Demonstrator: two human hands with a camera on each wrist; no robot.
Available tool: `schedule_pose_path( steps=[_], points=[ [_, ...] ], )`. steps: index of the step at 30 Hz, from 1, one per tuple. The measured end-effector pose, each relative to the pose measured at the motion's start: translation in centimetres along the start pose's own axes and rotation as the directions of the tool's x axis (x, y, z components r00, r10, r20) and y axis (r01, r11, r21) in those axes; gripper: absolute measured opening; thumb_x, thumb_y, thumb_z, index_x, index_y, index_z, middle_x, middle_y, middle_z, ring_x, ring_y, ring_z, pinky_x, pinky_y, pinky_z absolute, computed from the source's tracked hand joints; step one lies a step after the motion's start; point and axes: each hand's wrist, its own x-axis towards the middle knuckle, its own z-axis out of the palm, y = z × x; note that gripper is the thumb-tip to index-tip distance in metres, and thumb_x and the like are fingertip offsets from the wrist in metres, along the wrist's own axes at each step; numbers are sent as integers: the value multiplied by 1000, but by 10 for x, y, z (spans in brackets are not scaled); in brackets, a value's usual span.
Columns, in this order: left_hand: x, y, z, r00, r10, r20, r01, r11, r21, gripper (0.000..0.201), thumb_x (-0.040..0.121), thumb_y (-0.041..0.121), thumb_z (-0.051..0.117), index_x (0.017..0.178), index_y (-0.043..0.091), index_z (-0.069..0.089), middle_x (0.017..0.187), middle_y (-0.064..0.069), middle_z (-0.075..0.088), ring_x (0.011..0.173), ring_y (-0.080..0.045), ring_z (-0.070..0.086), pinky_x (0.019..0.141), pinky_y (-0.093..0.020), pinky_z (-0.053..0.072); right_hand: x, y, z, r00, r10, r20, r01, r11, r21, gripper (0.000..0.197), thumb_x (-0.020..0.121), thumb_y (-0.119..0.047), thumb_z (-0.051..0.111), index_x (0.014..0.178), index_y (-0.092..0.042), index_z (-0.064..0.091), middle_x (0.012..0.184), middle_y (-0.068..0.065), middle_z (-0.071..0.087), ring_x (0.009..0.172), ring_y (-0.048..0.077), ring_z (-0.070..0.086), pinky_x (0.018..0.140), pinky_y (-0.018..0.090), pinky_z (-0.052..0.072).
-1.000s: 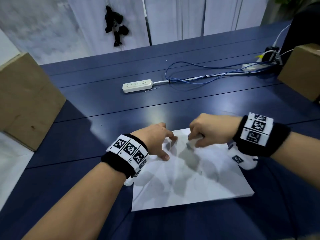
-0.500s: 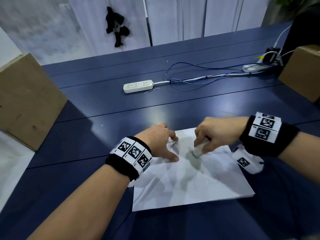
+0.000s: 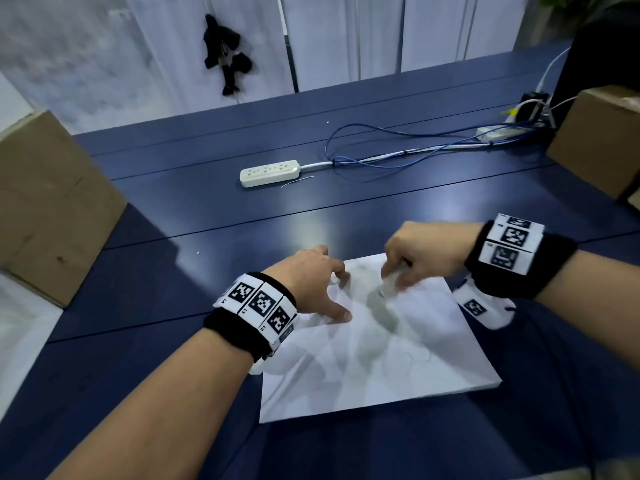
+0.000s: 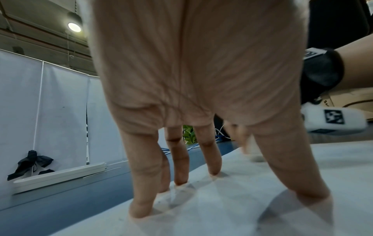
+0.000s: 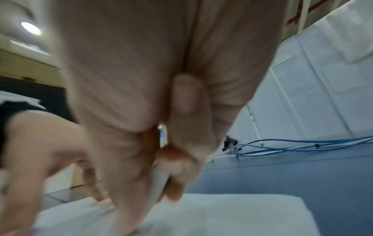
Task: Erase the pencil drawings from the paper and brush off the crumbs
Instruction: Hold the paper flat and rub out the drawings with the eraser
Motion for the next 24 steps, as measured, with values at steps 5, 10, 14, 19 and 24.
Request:
schedule_pose_path(
  steps=[5, 10, 14, 19, 24],
  points=[
    [-1, 0, 0, 1000, -5, -3, 5, 1000, 2, 74, 67, 63, 78, 130, 34, 55, 107, 5, 42, 105, -22, 50, 85, -35, 48, 7, 13, -3, 989, 94, -115, -99, 994, -41, 39, 78, -56, 52, 93, -28, 74, 73, -3, 63, 69, 19, 57, 70, 40, 53],
    [1, 1, 0, 1000, 1, 6, -1, 1000, 8, 74, 67, 63, 79, 130, 33, 55, 108, 5, 42, 107, -22, 50, 86, -35, 47, -10, -10, 4, 995, -21, 95, 13, 997, 81, 30, 79, -53, 68, 102, -34, 74, 75, -9, 58, 70, 7, 54, 66, 28, 48],
    [1, 0, 1, 1000, -3, 0, 3, 1000, 5, 73, 66, 64, 79, 129, 34, 55, 107, 6, 42, 105, -21, 51, 90, -39, 49, 9, 10, -3, 986, 122, -117, -127, 991, -31, 23, 83, -42, 66, 97, -27, 76, 79, 0, 67, 78, 22, 61, 70, 36, 52],
    [1, 0, 0, 1000, 1, 6, -1, 1000, 9, 73, 66, 64, 79, 129, 34, 56, 107, 6, 42, 103, -20, 51, 89, -40, 49, 0, 1, 0, 999, 40, -32, -41, 999, -24, 22, 83, -38, 68, 99, -25, 75, 76, -5, 59, 70, 7, 53, 69, 33, 48],
    [1, 0, -1, 1000, 5, 4, -5, 1000, 0, 74, 66, 63, 80, 130, 33, 56, 108, 5, 43, 107, -22, 51, 89, -38, 49, 3, -9, -1, 998, -37, 53, 38, 999, -10, 30, 77, -51, 67, 99, -31, 75, 72, -5, 60, 67, 6, 54, 68, 33, 50]
  ],
)
